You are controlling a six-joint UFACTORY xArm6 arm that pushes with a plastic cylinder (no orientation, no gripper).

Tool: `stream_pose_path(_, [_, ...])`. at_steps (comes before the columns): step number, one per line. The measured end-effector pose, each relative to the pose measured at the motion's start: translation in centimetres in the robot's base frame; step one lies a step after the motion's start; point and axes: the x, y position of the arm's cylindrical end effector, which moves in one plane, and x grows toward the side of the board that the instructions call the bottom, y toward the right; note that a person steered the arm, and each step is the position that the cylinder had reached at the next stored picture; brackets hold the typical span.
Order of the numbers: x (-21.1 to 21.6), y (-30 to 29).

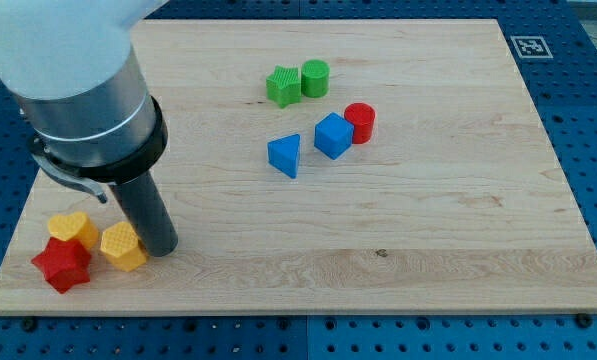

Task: Move the yellow hexagon slightly down

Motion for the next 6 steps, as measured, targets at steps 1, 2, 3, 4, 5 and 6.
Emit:
stream_pose_path(1, [-0.3, 0.0])
stream_pose_path(2, [-2.5, 0.0])
stream_pose_path(3, [-2.9, 0.0])
stream_pose_path(4, [-1.3, -0.7])
stream_pose_path(5, [0.2, -1.4])
stream_pose_path(6, [0.6, -1.4])
